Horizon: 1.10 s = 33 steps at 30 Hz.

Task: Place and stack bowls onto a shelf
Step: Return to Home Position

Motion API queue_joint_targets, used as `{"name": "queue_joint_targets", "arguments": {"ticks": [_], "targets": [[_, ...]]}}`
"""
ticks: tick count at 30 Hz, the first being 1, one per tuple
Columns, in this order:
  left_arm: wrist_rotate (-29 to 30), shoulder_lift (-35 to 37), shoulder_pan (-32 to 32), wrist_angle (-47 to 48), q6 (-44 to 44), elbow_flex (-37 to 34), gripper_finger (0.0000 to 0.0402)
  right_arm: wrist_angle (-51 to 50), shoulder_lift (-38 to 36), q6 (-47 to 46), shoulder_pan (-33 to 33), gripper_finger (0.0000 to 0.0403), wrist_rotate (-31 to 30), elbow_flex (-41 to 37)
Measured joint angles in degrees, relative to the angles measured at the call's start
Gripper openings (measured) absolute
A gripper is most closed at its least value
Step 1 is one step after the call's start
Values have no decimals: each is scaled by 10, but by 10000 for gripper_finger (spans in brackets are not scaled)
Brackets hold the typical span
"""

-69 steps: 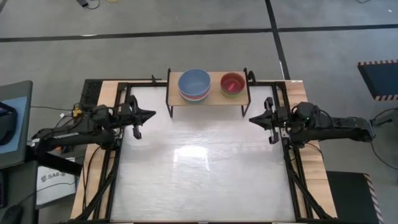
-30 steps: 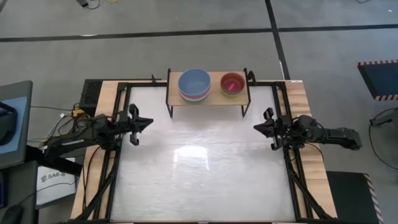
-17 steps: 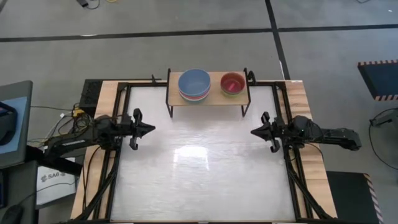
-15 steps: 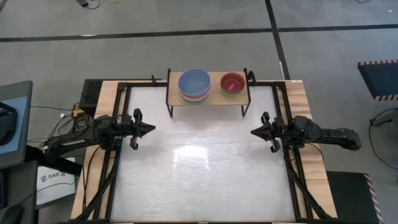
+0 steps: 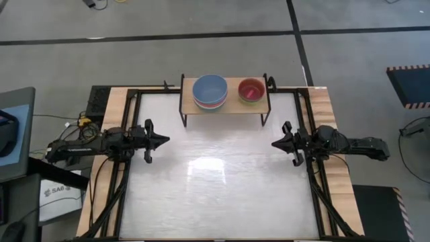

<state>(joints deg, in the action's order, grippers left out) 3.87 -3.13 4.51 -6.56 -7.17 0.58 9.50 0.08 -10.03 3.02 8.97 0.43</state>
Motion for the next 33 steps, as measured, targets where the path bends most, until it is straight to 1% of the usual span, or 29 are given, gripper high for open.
{"name": "queue_joint_targets", "arguments": {"ticks": [4,8,10,16,22,33], "targets": [[0,-4,-8,2,6,0,0,-3,0,0,0,24,0,0],[0,-4,-15,49,6,-1,0,-39,0,0,0,24,0,0],[-1,-10,-17,45,7,-1,0,-58,0,0,0,24,0,0],[10,-10,-17,44,8,-1,0,-59,0,-4,-1,24,6,0],[-2,-10,-17,43,1,-2,0,-65,2,-5,0,25,13,0],[-2,-10,-17,43,-1,-2,0,-69,12,-5,0,39,13,-1]]}}
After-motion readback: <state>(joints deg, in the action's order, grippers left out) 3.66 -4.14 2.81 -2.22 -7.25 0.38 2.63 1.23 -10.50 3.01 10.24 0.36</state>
